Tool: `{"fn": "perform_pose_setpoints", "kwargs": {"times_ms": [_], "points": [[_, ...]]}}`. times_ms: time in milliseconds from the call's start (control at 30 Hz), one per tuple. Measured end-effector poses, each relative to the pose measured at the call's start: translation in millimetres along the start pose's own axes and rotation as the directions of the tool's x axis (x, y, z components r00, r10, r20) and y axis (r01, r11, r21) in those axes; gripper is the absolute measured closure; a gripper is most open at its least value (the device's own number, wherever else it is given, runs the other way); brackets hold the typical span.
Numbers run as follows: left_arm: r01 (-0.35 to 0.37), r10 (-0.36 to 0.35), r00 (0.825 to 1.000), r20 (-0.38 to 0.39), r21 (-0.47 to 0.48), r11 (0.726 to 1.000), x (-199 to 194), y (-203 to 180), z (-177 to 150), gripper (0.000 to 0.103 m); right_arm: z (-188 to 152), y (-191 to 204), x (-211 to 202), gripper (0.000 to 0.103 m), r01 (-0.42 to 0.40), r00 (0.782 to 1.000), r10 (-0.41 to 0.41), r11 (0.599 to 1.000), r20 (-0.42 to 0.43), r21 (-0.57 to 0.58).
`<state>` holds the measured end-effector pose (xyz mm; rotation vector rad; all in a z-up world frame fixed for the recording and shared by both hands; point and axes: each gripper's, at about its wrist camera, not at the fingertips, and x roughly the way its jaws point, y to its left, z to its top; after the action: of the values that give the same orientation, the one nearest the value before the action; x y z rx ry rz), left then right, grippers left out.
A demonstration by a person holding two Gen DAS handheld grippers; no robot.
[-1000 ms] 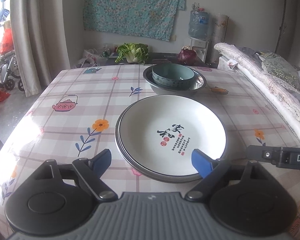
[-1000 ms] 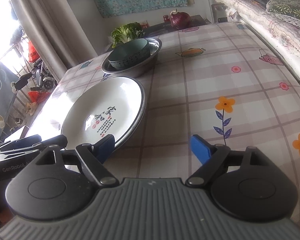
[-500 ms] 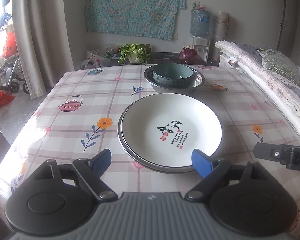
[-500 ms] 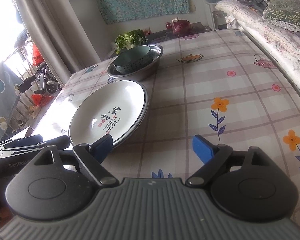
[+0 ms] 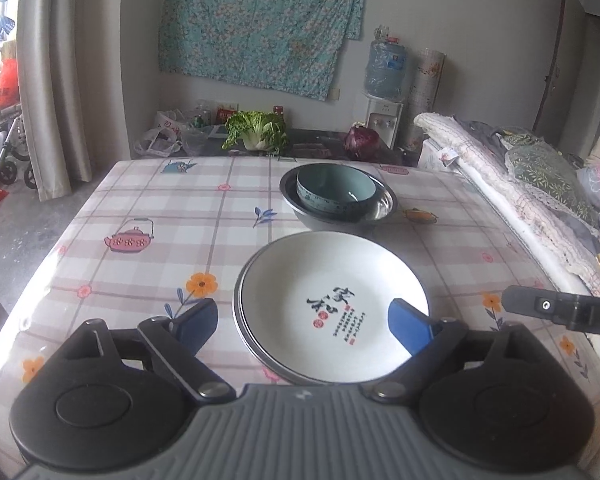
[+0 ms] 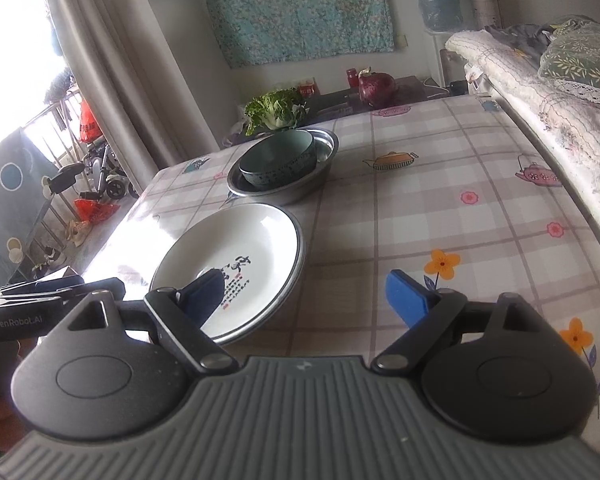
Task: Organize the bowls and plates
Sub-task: 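Move both grippers to the stainless bowl holding the teal bowl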
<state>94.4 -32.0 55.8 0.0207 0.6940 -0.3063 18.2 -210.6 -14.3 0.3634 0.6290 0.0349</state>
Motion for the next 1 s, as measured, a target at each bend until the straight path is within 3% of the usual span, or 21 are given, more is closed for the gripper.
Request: {"fn": "perform_pose_setpoints", "kwargs": {"times_ms": [333,533,633,800,1000], "points": [[-0.005,0.005,0.999,0.042,-0.019,1.000,59,26,64,0.011,52,-21,51,0.015,-0.012,1.000,0.012,0.999,-0.003,0.052],[0.011,-0.011,1.000,-0.011,-0.055,0.998,117,40,93,0.031,89,-32,97,0.016,-0.028,1.000,0.029,0.998,-0.009,0.059],[0.017,-0.020,0.999,-0.043,-0.057,0.998,146,41,101,0.041,108,-36,125,0.023,-0.036,0.999,0.037,0.998,-0.009,0.059],[0.025,-0.032,0.993,-0.110,-0.072,0.997,191,42,114,0.058,134,-47,175,0.048,-0.050,0.998,0.053,0.994,-0.028,0.098],[0.031,-0.042,0.986,-0.160,-0.067,0.997,222,41,117,0.060,143,-57,219,0.056,-0.050,0.995,0.060,0.990,-0.077,0.132]]}}
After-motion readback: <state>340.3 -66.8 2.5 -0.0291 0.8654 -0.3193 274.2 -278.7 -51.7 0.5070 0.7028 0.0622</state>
